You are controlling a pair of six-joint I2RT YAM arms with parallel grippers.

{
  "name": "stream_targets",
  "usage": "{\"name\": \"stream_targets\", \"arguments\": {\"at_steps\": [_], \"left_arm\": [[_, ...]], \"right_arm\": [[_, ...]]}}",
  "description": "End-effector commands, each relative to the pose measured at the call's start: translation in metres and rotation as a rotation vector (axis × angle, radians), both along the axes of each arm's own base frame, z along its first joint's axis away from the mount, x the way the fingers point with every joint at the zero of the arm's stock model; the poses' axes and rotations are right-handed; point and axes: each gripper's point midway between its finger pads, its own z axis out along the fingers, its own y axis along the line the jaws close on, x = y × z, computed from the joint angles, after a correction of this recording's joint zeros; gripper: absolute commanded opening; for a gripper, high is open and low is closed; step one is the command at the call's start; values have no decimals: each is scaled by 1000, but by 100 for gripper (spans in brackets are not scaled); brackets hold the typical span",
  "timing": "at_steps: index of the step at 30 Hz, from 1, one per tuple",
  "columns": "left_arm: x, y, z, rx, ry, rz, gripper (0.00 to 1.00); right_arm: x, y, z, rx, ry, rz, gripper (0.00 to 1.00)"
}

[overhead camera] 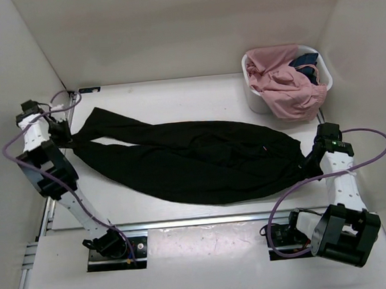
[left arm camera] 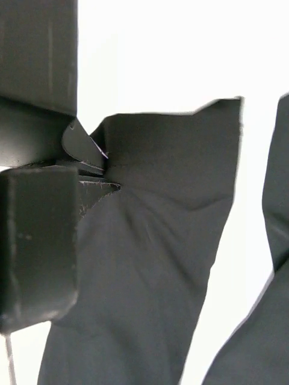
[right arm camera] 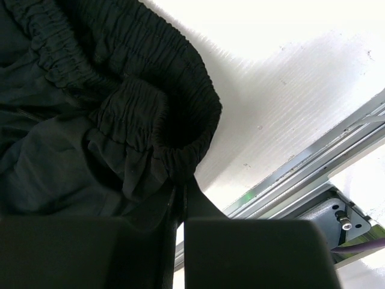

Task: Fold and stack the trousers
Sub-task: Flatten the trousers out

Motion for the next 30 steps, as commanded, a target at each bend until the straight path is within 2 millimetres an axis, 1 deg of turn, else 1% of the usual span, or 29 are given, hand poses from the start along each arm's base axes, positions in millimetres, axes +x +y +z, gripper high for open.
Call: {"name": "stream_targets", "arguments": {"at_steps": [1, 2, 3, 4, 5, 6, 7, 8, 9, 10, 11, 12, 13, 14, 15, 16, 17, 18, 19, 20, 21, 23, 24, 25, 26, 27, 28, 29, 30], "left_arm": [[-21, 9, 86, 255, -93, -77, 14], [-28, 10, 84, 264, -62, -82, 14], [-45, 10, 79, 275, 2, -89, 14], [-55, 10, 77, 286, 33, -84, 14], [-64, 11, 72, 302, 64, -89, 14], [-76, 14, 67, 332, 108, -90, 14], [-94, 8, 57, 326, 153, -92, 14], [-101, 8, 53, 338, 168, -103, 14], [-111, 8, 50, 340, 189, -94, 14], [-123, 5, 43, 344, 212, -105, 14], [-127, 3, 40, 342, 216, -106, 14], [-136, 4, 37, 346, 237, -96, 14], [-146, 6, 30, 352, 266, -85, 14], [-150, 5, 30, 353, 269, -96, 14], [-155, 10, 28, 361, 281, -78, 14], [-160, 13, 26, 370, 299, -79, 14], [-166, 17, 24, 370, 317, -64, 14], [-168, 22, 27, 391, 312, -57, 14], [-171, 26, 27, 401, 322, -45, 14], [-178, 35, 29, 426, 346, -31, 14], [-182, 40, 30, 440, 359, -32, 14], [-181, 50, 39, 473, 345, -12, 14], [-175, 54, 47, 490, 322, -4, 14], [-168, 54, 46, 473, 303, -9, 14], [-158, 46, 44, 409, 263, -11, 14], [-146, 40, 42, 362, 259, -29, 17], [-139, 35, 40, 316, 246, -30, 20], [-129, 26, 38, 264, 231, -42, 22], [-114, 7, 27, 122, 195, -63, 28]], "right_arm": [[-4, 2, 8, -4, -19, 26, 0], [-9, -4, 8, -33, 0, -4, 2], [-13, -8, 10, -55, 3, -29, 13], [-23, -9, 10, -69, 33, -61, 33], [-25, -14, 15, -90, 41, -101, 67], [-24, -18, 28, -110, 7, -175, 77], [-30, -22, 34, -140, 10, -213, 81], [-29, -24, 41, -147, -21, -241, 84], [-27, -24, 49, -148, -65, -260, 85], [-23, -24, 63, -150, -139, -288, 85], [-18, -26, 68, -157, -185, -291, 85], [-10, -18, 72, -114, -229, -271, 86], [-8, -13, 66, -83, -231, -268, 86], [-10, -8, 57, -51, -199, -271, 86], [-13, -2, 42, -13, -125, -280, 86], [-15, 3, 30, 21, -83, -301, 86], [-26, 16, 8, 77, -3, -292, 86], [-26, 22, -6, 108, 43, -277, 88], [-27, 27, -15, 133, 58, -284, 88], [-25, 31, -23, 146, 64, -285, 88], [-20, 32, -30, 145, 59, -273, 86], [-25, 30, -43, 134, 89, -301, 78], [-21, 27, -44, 124, 82, -303, 73], [-23, 28, -49, 125, 96, -304, 68], [-27, 24, -53, 104, 129, -301, 51], [-29, 23, -58, 96, 146, -303, 39], [-32, 22, -60, 87, 165, -297, 17], [-35, 22, -65, 88, 200, -284, 7], [-33, 19, -64, 75, 201, -287, 0]]}}
